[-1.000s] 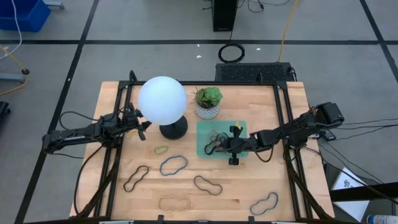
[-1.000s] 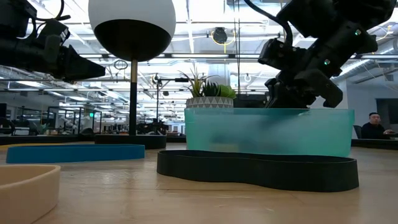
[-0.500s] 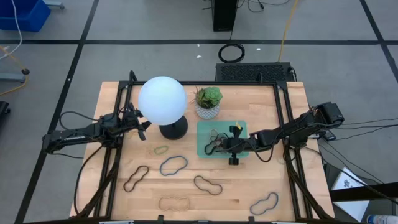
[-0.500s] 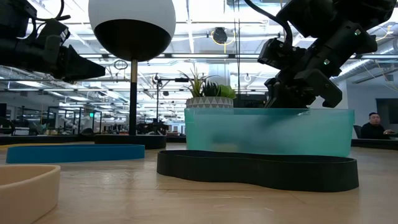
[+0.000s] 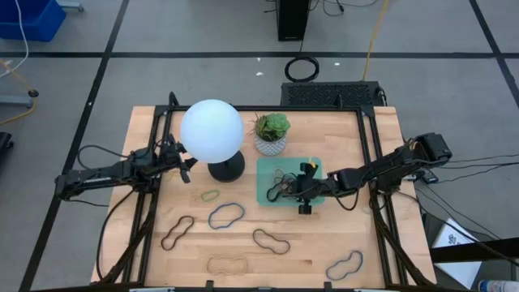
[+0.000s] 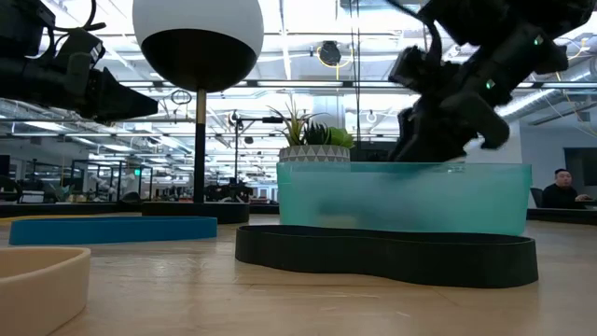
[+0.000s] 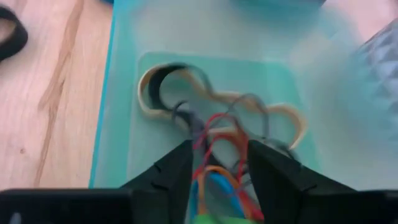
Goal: Pick and place rubber bands into bin
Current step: Put the bottom blue rubber band into the blue bin
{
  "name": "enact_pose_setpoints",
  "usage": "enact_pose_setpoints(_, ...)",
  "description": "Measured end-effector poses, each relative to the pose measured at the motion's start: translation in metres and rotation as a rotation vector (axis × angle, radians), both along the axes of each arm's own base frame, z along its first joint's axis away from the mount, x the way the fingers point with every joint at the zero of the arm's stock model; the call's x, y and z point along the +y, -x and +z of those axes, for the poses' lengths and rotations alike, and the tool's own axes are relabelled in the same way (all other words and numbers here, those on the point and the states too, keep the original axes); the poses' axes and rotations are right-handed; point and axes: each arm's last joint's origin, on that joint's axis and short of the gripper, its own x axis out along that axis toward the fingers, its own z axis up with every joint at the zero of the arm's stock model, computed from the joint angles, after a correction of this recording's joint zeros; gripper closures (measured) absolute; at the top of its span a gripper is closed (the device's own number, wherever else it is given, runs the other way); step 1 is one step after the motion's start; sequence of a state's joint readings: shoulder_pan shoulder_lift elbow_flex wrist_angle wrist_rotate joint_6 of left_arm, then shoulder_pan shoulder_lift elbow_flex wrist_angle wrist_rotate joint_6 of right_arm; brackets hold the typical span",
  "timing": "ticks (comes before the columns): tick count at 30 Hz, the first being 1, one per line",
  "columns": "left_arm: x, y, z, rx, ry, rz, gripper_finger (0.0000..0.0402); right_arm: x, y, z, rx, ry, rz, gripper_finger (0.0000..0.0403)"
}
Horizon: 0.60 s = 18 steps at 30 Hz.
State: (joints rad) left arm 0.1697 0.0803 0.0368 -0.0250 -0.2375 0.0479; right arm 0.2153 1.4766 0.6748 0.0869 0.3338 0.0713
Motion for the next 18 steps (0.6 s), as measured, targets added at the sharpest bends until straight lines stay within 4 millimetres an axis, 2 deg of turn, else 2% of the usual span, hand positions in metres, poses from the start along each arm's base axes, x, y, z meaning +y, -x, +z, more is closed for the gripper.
enact_pose_setpoints(8,0.000,0.000,0.000,0.000,0.000,0.000,0.0215,0.006,0.015,0.044,-0.157,0.018,0.076,0.0225)
enact_pose_setpoints(12,0.000,0.000,0.000,0.000,0.000,0.000,0.0215,0.018,0.030,0.064,-0.229,-0.004,0.143,0.0227)
enact_pose_setpoints(18,0.000,0.000,0.000,0.000,0.000,0.000,0.0215,0.042,0.049,0.078,-0.256,-0.140,0.332,0.0233)
